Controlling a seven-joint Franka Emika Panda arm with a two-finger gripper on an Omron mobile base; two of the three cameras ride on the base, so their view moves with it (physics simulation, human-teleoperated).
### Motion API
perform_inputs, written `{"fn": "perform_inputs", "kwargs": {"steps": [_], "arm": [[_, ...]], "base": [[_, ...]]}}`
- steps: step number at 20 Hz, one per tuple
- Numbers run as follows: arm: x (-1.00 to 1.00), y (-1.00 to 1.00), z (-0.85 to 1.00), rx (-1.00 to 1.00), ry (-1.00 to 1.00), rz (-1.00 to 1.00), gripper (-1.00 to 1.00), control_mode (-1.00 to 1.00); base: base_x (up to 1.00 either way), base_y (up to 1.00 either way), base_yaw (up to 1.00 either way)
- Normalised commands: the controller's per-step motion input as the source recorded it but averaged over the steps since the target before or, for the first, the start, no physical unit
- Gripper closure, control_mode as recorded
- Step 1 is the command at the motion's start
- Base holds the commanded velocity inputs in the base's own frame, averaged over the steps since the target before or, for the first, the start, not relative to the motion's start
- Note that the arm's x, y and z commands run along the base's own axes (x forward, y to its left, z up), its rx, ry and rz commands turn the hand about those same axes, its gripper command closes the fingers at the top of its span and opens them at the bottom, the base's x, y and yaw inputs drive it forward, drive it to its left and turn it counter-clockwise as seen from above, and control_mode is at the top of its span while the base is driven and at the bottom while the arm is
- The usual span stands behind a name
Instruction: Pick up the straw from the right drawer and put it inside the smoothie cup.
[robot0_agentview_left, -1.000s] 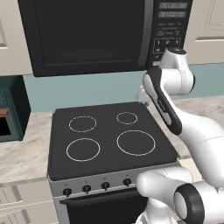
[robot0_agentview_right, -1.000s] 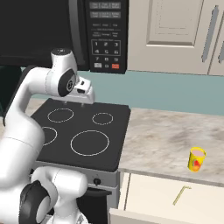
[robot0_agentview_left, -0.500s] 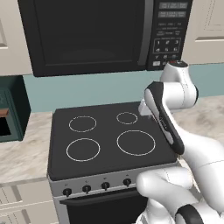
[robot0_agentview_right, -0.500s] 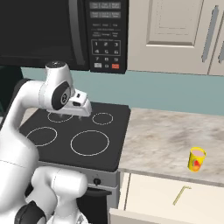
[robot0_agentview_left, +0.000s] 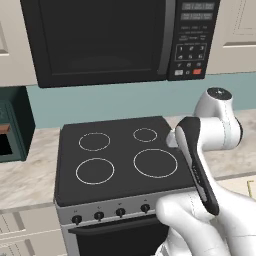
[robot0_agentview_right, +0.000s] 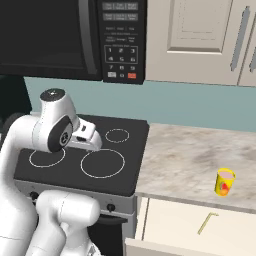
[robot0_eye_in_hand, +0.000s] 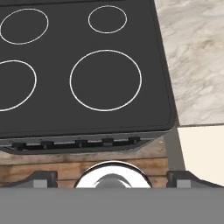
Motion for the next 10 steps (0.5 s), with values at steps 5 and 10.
{"fn": "perform_inputs", "kwargs": {"steps": [5,10], "arm": [[-0.03,-0.04,0.00,0.00,0.00,-0.03,-1.00,-1.00],[-0.30,0.00,0.00,0.00,0.00,0.00,-1.00,-1.00]], "base": [[0.00,0.00,0.00],[0.00,0.00,0.00]]}}
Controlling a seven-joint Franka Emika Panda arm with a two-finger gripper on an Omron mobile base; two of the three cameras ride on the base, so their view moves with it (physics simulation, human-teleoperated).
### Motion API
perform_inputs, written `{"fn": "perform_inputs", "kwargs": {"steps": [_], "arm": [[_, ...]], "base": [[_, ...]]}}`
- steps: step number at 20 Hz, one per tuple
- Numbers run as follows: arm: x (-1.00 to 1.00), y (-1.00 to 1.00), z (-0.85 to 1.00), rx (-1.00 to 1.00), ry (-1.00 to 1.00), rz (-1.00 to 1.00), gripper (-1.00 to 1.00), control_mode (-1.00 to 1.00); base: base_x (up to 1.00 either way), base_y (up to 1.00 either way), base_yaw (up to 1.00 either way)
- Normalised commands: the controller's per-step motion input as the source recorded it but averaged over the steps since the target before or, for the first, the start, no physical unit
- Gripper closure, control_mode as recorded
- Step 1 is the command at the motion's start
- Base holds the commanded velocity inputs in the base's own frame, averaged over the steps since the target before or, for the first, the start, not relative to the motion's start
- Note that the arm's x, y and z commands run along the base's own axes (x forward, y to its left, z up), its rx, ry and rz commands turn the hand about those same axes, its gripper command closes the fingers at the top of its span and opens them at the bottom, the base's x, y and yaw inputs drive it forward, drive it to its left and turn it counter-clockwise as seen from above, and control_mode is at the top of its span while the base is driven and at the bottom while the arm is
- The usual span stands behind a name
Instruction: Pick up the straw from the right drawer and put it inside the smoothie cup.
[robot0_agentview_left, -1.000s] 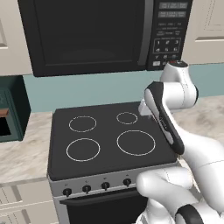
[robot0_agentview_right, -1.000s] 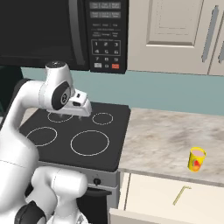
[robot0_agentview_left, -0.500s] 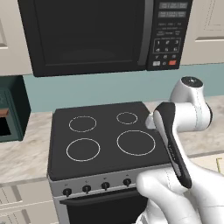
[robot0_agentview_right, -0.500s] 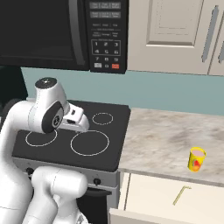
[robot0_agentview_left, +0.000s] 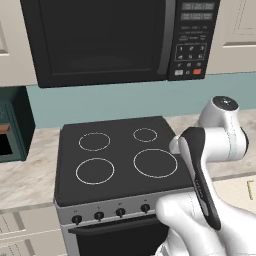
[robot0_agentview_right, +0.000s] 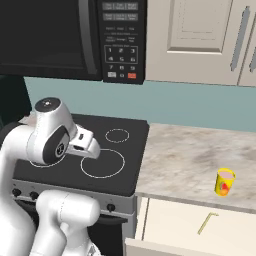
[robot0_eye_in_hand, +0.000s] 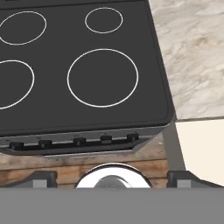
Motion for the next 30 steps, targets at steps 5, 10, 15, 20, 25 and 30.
{"fn": "perform_inputs", "kwargs": {"steps": [5,10,15,20,25,30], "arm": [[-0.33,0.00,-0.03,0.00,0.00,-0.06,-1.00,-1.00],[-0.24,0.00,-0.03,0.00,0.00,-0.19,-1.00,-1.00],[-0.05,0.00,-0.03,0.00,0.00,-0.27,-1.00,-1.00],[0.00,0.00,0.00,0.00,0.00,-0.04,-1.00,-1.00],[0.00,0.00,0.00,0.00,0.00,0.00,-1.00,-1.00],[0.00,0.00,0.00,0.00,0.00,0.00,-1.00,-1.00]], "base": [[0.00,0.00,0.00],[0.00,0.00,0.00],[0.00,0.00,0.00],[0.00,0.00,0.00],[0.00,0.00,0.00],[0.00,0.00,0.00]]}}
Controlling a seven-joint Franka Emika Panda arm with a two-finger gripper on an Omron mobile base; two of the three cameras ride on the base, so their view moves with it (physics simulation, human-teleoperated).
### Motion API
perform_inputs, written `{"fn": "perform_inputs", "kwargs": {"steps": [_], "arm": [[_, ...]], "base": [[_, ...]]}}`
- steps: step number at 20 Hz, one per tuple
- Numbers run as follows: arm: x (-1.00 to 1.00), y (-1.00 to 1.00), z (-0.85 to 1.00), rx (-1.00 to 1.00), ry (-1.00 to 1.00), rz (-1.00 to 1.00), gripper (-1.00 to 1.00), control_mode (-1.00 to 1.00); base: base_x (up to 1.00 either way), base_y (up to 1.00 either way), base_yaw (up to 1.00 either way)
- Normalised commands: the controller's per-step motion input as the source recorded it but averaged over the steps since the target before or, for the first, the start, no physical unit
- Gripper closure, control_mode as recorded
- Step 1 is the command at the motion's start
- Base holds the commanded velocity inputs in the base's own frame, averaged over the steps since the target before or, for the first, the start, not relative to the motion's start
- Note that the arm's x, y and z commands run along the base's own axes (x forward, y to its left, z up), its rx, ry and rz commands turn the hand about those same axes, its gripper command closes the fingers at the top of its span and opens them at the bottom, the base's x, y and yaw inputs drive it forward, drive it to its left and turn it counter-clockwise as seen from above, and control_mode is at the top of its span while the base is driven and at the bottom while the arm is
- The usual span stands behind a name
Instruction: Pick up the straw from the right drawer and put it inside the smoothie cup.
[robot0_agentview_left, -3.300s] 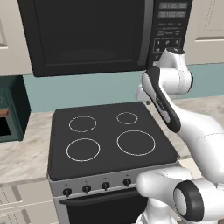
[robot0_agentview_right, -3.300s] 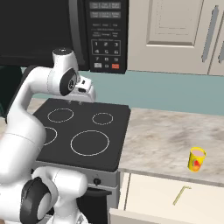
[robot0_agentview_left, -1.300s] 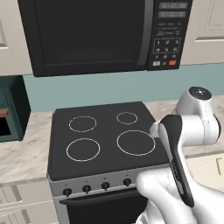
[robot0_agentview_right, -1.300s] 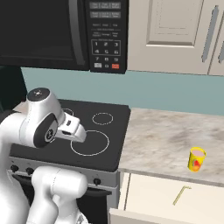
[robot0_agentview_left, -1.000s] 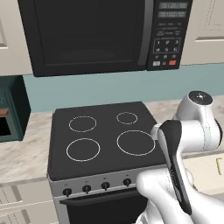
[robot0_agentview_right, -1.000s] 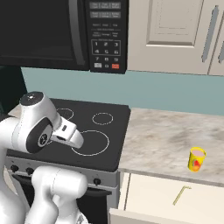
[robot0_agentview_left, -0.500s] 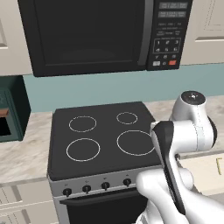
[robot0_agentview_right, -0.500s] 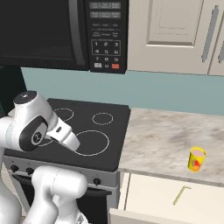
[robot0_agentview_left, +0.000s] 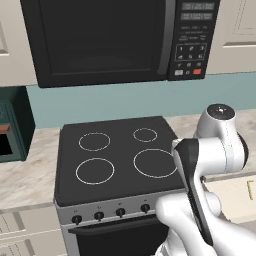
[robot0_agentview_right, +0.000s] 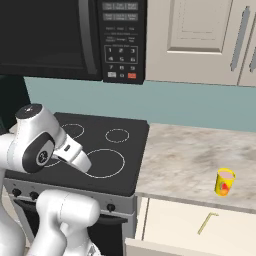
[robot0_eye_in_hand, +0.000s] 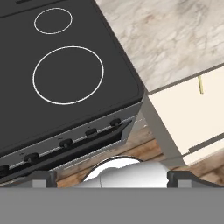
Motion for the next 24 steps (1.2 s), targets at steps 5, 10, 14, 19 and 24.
{"fn": "perform_inputs", "kwargs": {"steps": [5,10,14,19,24], "arm": [[0.00,0.00,0.00,0.00,0.00,0.00,-1.00,-1.00],[0.00,0.00,0.00,0.00,0.00,-0.01,-1.00,1.00],[0.00,0.00,0.00,0.00,0.00,0.00,-1.00,1.00],[0.00,0.00,0.00,0.00,0.00,0.00,-1.00,1.00],[0.00,0.00,0.00,0.00,0.00,0.00,-1.00,1.00]], "base": [[0.00,0.00,0.00],[0.00,0.00,-0.02],[-0.08,0.00,-0.23],[-0.06,0.10,-0.31],[0.00,0.27,-0.38]]}}
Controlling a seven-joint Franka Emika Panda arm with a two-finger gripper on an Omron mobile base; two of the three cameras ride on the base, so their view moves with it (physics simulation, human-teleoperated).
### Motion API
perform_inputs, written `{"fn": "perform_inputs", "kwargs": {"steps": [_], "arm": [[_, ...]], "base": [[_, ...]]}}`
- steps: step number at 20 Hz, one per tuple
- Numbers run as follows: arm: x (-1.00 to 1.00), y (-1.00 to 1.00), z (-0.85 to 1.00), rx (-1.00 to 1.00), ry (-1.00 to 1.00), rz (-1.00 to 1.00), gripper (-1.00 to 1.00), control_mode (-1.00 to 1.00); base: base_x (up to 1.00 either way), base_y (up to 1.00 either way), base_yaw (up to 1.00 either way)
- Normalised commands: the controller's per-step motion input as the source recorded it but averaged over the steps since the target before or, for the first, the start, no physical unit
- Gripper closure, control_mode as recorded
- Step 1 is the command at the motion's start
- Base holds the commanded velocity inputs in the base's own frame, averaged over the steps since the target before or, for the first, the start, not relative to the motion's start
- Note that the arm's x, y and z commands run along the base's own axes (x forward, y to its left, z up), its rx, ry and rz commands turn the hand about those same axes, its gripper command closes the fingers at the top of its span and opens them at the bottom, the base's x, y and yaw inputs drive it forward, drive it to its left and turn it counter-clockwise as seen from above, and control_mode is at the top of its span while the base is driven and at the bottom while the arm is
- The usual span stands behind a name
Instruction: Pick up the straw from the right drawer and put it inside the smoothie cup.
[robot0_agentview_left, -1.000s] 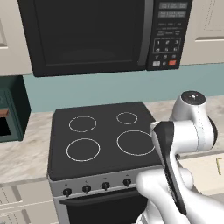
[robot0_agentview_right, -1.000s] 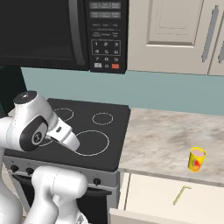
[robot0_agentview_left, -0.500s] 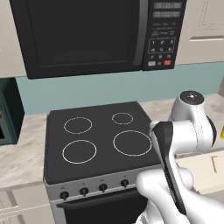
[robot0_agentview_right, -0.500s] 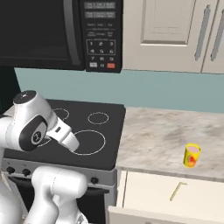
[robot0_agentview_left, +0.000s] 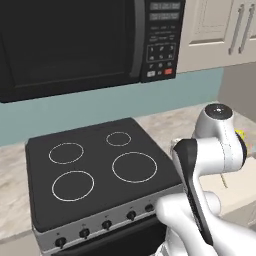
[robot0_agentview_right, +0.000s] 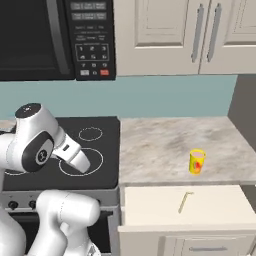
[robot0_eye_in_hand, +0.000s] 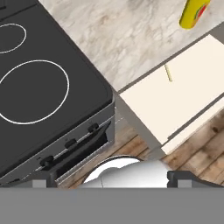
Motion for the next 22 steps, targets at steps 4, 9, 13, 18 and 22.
{"fn": "perform_inputs", "kwargs": {"steps": [4,9,13,18,22], "arm": [[0.00,0.00,0.00,0.00,0.00,0.00,-1.00,1.00],[0.00,0.00,0.00,0.00,0.00,0.00,-1.00,1.00],[0.00,0.00,0.00,0.00,0.00,0.00,-1.00,1.00],[0.00,0.00,0.00,0.00,0.00,0.00,-1.00,1.00],[0.00,0.00,0.00,0.00,0.00,0.00,-1.00,1.00]], "base": [[0.00,0.35,-0.40],[0.00,0.46,-0.41],[0.00,0.37,-0.39],[0.00,0.22,-0.36],[0.00,0.00,-0.16]]}}
